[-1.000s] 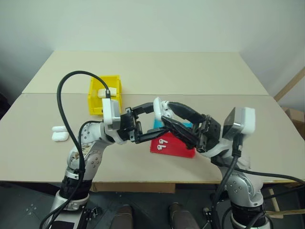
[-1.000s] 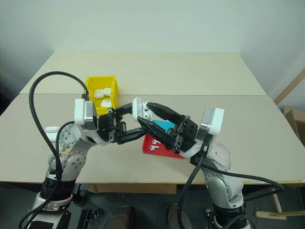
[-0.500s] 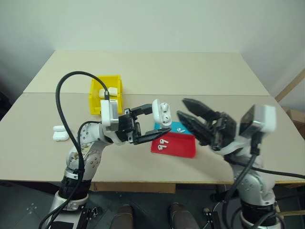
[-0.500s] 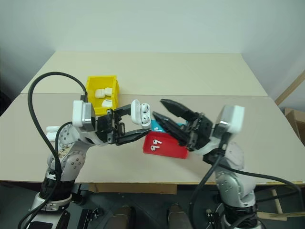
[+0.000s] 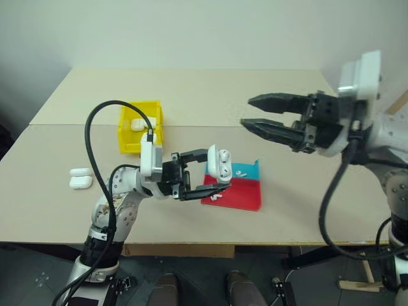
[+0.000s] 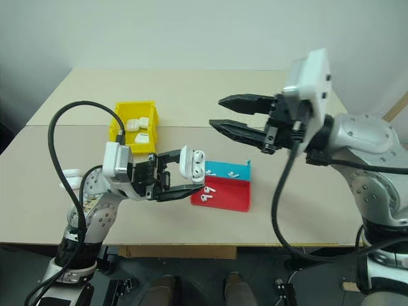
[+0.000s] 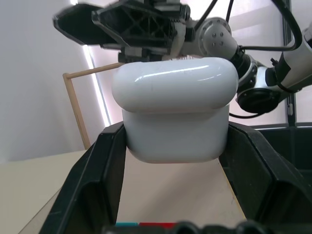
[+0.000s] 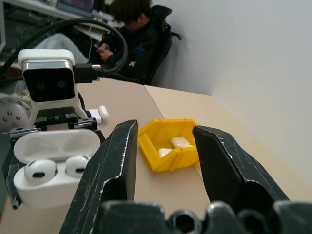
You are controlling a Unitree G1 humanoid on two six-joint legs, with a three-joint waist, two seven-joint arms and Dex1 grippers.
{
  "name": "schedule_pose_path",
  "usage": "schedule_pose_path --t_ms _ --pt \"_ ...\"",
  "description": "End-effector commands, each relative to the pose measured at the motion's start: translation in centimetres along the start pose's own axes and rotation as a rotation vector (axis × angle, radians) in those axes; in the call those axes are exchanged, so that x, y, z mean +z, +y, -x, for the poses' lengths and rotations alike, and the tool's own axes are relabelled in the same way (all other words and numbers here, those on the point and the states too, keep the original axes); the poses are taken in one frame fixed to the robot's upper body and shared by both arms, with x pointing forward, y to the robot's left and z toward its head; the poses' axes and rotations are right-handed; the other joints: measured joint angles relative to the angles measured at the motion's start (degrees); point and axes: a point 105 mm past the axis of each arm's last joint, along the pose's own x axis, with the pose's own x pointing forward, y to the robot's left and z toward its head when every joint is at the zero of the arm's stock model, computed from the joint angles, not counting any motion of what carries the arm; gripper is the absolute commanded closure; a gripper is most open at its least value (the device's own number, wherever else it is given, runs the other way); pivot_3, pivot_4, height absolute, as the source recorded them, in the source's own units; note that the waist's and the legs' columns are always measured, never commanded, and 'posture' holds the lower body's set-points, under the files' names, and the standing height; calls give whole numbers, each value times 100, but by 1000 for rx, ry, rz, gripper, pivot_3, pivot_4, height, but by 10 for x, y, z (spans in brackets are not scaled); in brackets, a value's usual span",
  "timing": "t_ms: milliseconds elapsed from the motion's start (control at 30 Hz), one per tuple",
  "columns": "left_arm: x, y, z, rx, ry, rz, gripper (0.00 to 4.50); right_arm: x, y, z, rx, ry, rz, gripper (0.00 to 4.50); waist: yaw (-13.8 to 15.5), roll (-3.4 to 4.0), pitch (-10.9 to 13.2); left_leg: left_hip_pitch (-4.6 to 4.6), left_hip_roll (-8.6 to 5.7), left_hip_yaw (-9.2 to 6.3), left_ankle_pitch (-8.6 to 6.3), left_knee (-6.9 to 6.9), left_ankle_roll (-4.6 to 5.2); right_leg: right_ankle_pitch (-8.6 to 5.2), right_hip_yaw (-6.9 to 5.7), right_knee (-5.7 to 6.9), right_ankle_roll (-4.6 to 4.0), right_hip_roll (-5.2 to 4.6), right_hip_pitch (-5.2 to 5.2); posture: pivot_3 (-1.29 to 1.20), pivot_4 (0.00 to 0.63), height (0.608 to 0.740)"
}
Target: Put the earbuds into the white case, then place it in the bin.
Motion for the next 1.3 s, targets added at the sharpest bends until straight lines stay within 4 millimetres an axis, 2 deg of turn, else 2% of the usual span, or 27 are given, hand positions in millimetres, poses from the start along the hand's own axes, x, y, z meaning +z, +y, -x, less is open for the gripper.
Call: schedule_pose_path --t_ms 33,100,200,233,367,533,733,1000,1300 --pt "3 -1 -2 -10 -5 -33 1725 8 -9 -10 44 61 124 2607 6 0 0 -1 0 1 0 1 0 0 1 2 0 -1 -2 0 150 740" --pt "1 -1 -1 -9 9 -33 1725 11 -12 -15 75 78 158 3137 12 0 0 0 1 -1 0 1 0 0 -2 0 0 -1 -2 0 150 740" --pt "-1 0 0 -12 28 -36 1725 16 -14 -27 127 115 149 4237 14 1 1 -3 1 -1 0 1 0 0 -3 -1 0 -2 -3 0 150 740" --pt "-2 0 1 -10 40 -37 1725 18 -13 -31 155 140 142 4475 9 2 1 -3 0 1 0 1 0 0 -1 2 0 -3 -6 0 150 740" --pt "-6 2 -1 -10 66 -47 1725 18 -7 -33 271 211 134 4475 11 2 1 -3 4 -3 0 0 1 0 -5 4 -1 -1 -8 0 150 740" --pt "-11 5 0 -6 96 -62 1725 16 1 -27 396 212 119 4475 23 2 1 -4 0 -3 0 2 1 0 -6 3 0 -4 -5 0 150 740" --pt "-14 9 0 -7 139 -82 1725 -7 6 -34 497 286 161 4475 -5 2 1 -1 1 -1 0 2 1 0 -5 5 0 -3 -6 0 150 740" --pt "-16 11 1 -22 169 -90 1725 -18 12 -47 578 318 221 4475 10 2 1 -7 0 -3 0 2 1 0 -6 6 -1 -4 -11 0 150 740" --pt "-16 12 2 -22 173 -105 1725 -19 21 -47 637 328 260 4475 10 2 1 -3 1 -4 0 3 1 0 -8 10 -1 -3 -10 0 150 740"
